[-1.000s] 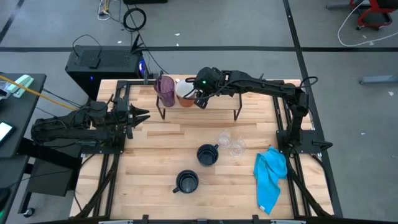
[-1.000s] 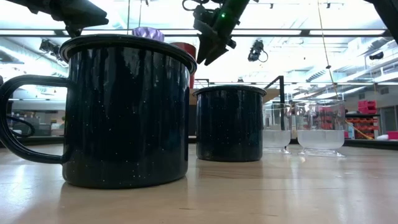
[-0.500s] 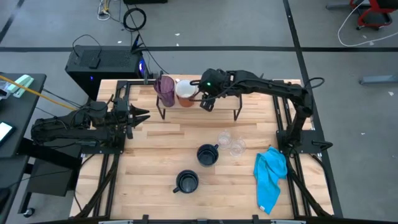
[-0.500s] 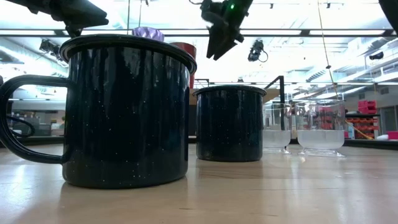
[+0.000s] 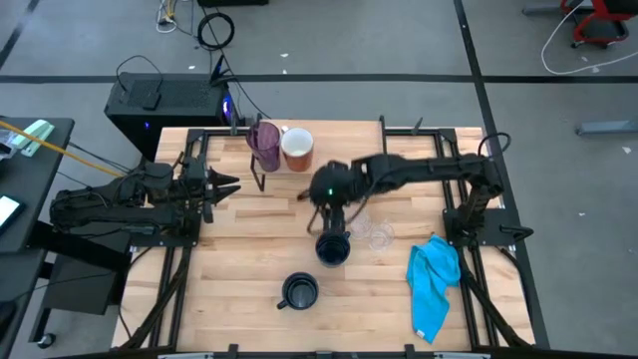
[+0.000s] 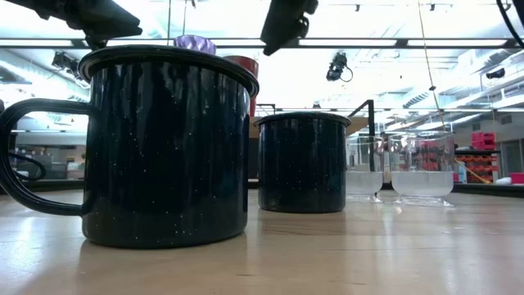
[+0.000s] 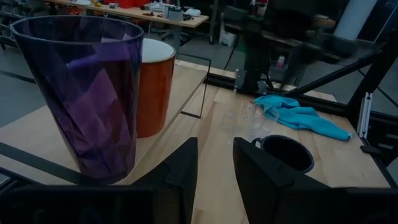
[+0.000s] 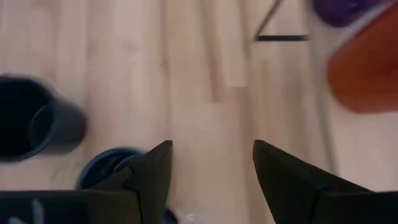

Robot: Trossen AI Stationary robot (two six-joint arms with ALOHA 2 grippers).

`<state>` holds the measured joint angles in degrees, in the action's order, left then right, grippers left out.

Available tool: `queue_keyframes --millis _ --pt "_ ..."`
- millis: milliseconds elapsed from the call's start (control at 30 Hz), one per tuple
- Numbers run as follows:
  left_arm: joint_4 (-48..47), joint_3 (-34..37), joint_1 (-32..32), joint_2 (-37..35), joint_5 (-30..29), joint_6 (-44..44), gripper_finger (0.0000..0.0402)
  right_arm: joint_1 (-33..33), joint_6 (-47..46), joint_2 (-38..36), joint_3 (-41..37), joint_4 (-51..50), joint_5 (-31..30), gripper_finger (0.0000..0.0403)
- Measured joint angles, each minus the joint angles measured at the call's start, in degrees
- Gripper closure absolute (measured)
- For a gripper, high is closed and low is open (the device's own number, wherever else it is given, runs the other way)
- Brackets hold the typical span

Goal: Stack small to large cups/mugs on shelf
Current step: Put the blue mug on the shelf

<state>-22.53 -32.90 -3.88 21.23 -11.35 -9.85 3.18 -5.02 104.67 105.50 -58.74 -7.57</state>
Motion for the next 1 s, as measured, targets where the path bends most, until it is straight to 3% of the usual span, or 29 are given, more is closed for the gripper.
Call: queue_keyframes --millis 167,467,1000 --pt "-0.09 0.02 -0.01 -0.01 -0.01 -0.02 0.0292 5.83 -2.7 0.34 -2.07 1.44 0.02 0.0174" --pt "-0.03 0.02 -0.01 -0.01 -0.01 -0.06 0.0292 15.62 -11.64 0.45 -14.92 11.4 -0.96 0.0179" --pt "-2.36 0.02 0.0 0.0 0.01 -4.63 0.0292 19.53 -17.8 0.41 -27.42 28.1 -9.42 0.019"
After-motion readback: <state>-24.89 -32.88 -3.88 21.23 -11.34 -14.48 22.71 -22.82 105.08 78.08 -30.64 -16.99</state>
